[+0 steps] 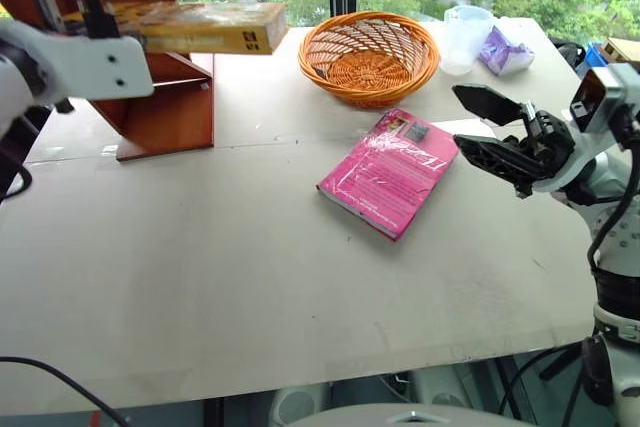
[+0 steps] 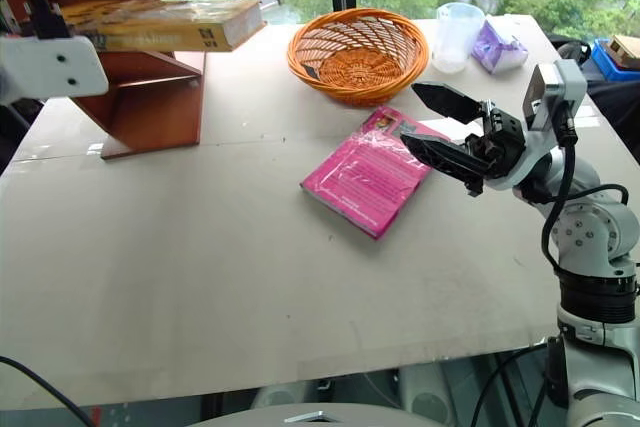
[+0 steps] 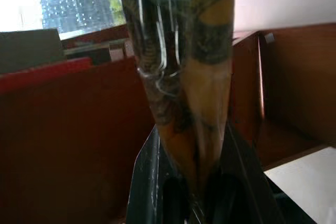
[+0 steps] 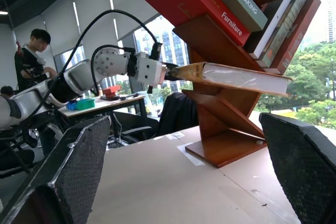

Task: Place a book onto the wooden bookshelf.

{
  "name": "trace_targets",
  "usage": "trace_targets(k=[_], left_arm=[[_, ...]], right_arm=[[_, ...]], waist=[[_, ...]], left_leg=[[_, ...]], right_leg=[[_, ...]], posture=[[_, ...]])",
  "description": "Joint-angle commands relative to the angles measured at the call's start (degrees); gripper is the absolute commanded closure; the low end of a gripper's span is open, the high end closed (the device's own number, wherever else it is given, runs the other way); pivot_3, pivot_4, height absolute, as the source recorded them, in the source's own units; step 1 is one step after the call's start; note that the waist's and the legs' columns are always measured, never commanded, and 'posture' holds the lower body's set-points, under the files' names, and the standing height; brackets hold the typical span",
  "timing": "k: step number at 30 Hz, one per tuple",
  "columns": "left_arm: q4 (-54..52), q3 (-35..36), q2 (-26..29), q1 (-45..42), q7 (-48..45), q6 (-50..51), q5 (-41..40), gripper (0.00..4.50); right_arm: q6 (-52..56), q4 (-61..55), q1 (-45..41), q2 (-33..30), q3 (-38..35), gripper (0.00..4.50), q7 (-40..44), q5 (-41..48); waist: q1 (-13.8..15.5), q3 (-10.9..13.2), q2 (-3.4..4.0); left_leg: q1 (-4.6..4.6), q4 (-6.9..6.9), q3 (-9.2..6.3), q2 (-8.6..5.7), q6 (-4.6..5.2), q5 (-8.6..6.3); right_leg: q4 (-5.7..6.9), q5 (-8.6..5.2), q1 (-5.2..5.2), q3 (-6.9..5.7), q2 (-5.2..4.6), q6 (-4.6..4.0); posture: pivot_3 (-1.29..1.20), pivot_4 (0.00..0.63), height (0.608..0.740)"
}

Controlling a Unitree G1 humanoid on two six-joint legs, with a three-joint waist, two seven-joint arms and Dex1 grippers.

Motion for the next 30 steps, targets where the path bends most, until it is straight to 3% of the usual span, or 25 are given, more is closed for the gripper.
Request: trace_targets(k=[1,7,10,17,29,30], left_arm=[[12.8,-6.6,-2.8,-14.5,-3.4,-6.2,8.6,4.48],[30.1,-14.6,-9.0,-27.1,-9.4,-8.9,16.7,4.48],[35.8,-16.9,-9.6,-30.6,-9.2,-10.8,20.0,4.48],[47.5,-20.3,-10.9,-38.3,-7.2,-13.5,25.0,4.48],[48.6,-17.4,-8.4,-34.6,-9.7,-10.7,21.6,4.48],[48.2,-17.3,-8.1,-34.0,-10.0,-10.3,21.5,4.07]], right_arm=[[-0.4,-3.3,-1.0,0.6,0.0,0.0,-0.5,0.2],[-0.5,-4.9,-1.4,0.4,-0.9,0.0,-2.2,0.3],[-0.5,-5.9,-1.1,0.1,-1.8,0.0,-3.4,0.9],[-1.0,-7.2,-1.1,0.1,-3.2,0.0,-6.1,0.7],[0.2,-6.2,-1.2,-1.7,-3.8,0.0,-9.0,0.2],[0.4,-6.1,-1.3,-1.7,-3.9,0.0,-8.9,0.7]], waist=[[0.1,0.0,-0.02],[-0.5,0.0,-0.07],[-1.4,0.2,-0.41],[-1.7,0.2,-0.43],[-3.3,0.2,-0.44],[-3.3,0.2,-0.44]], left_leg=[[0.0,0.04,0.02,-0.01,0.0,0.0],[0.11,0.43,0.23,-0.05,0.01,0.0],[-0.07,0.66,0.31,0.03,0.01,0.0],[-0.06,0.71,0.26,0.07,0.02,-0.01],[0.05,0.73,0.8,0.13,0.03,-0.01],[0.11,0.76,0.85,0.14,0.03,-0.01]], right_leg=[[0.05,0.0,0.0,-0.01,0.0,0.0],[0.56,-0.01,0.03,0.14,-0.1,0.01],[0.73,0.01,-0.17,0.24,-0.03,0.0],[0.77,0.01,-0.23,0.46,-0.04,0.01],[1.26,0.03,-0.6,1.04,-0.04,0.05],[1.37,0.03,-0.63,1.12,-0.02,0.05]], posture=[[0.0,0.15,0.74],[0.0,0.15,0.74],[0.0,0.15,0.74],[0.0,0.15,0.74],[0.0,0.15,0.74],[0.0,0.15,0.74]])
